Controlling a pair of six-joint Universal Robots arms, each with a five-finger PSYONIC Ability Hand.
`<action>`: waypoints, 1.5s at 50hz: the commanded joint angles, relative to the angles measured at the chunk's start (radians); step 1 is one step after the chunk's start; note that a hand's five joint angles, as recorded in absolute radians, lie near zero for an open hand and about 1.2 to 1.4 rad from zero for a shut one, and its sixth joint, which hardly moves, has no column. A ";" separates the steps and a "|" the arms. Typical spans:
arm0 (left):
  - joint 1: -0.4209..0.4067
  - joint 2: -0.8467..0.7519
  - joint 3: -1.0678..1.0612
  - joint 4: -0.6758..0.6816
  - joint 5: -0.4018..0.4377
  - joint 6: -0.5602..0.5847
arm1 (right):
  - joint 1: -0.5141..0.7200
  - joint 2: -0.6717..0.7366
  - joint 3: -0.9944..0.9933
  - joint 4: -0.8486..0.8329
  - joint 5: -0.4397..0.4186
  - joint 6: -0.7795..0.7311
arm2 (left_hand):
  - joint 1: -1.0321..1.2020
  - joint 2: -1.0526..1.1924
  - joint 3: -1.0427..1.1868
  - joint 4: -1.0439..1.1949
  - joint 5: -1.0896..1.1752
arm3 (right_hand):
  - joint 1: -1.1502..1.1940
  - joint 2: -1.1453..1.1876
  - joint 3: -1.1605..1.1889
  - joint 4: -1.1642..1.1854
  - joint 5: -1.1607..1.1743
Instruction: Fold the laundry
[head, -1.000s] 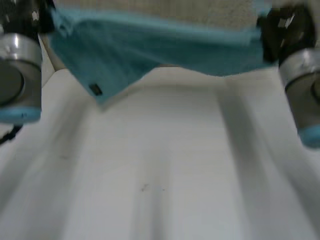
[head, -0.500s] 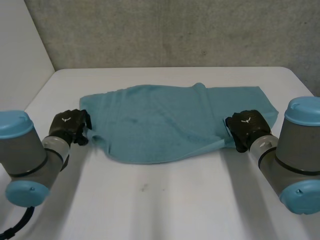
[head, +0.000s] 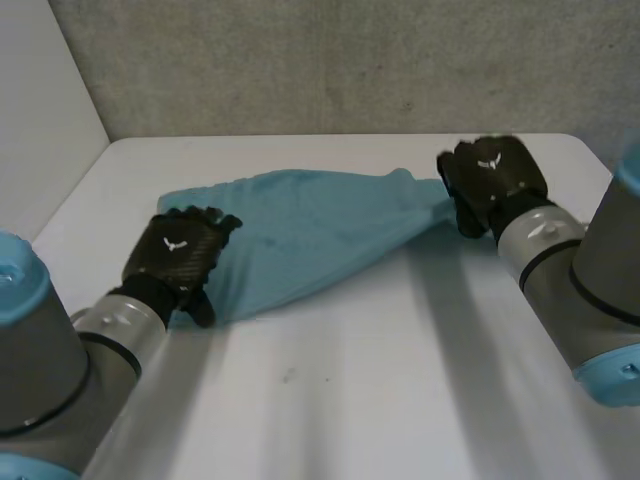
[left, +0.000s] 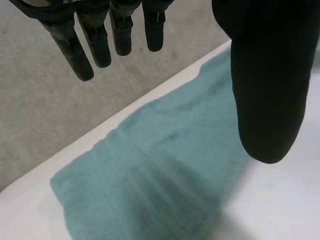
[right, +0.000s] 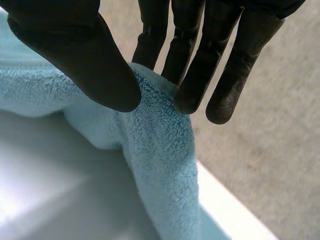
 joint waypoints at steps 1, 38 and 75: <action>-0.109 -0.113 0.039 0.014 -0.116 -0.060 | 0.052 -0.080 -0.099 0.070 0.004 0.052 | 0.024 0.030 0.027 0.031 0.030 | 0.416 0.222 0.211 0.204 0.225; 0.034 -0.236 0.079 0.243 -0.188 -0.083 | -0.049 -0.073 0.084 0.093 -0.056 0.140 | 1.163 1.169 1.165 1.170 1.169 | 0.397 0.203 0.192 0.185 0.206; 0.301 -0.040 0.018 0.241 -0.064 0.023 | -0.258 -0.009 0.142 0.263 -0.260 0.094 | 1.163 1.169 1.165 1.170 1.169 | -0.508 -0.702 -0.712 -0.719 -0.699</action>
